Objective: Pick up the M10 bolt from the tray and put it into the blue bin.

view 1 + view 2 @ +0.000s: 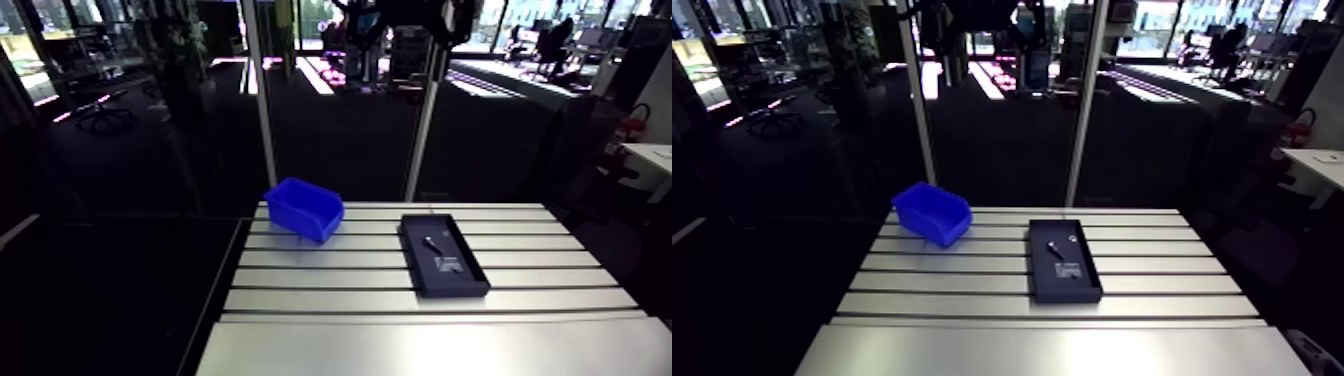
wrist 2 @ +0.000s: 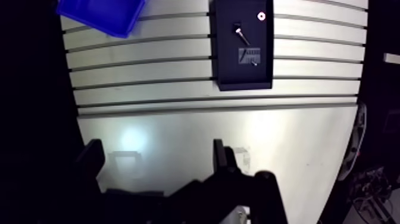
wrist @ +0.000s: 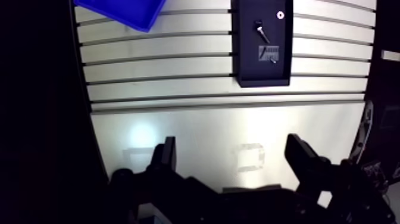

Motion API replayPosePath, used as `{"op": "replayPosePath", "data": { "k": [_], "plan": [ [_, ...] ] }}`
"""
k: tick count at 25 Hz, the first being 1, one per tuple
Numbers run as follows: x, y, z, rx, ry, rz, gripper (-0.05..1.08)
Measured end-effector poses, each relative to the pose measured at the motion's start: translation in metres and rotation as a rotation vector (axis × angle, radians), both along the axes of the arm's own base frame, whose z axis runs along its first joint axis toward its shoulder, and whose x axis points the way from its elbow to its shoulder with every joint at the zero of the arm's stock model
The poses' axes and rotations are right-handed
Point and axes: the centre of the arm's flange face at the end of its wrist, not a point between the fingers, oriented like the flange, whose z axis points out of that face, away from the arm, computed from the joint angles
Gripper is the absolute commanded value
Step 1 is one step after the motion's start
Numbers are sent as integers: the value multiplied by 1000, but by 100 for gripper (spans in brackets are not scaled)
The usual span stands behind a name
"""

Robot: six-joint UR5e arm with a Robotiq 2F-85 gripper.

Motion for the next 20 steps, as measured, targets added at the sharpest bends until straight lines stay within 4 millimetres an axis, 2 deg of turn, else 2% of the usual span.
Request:
{"op": "replayPosePath", "data": {
  "k": [6, 10, 16, 20],
  "plan": [
    [0, 1, 0, 7, 4, 20, 1],
    [-4, 10, -5, 4, 3, 88, 1],
    [-18, 43, -14, -5, 12, 176, 1],
    [-29, 66, -28, -18, -7, 242, 1]
  ]
}}
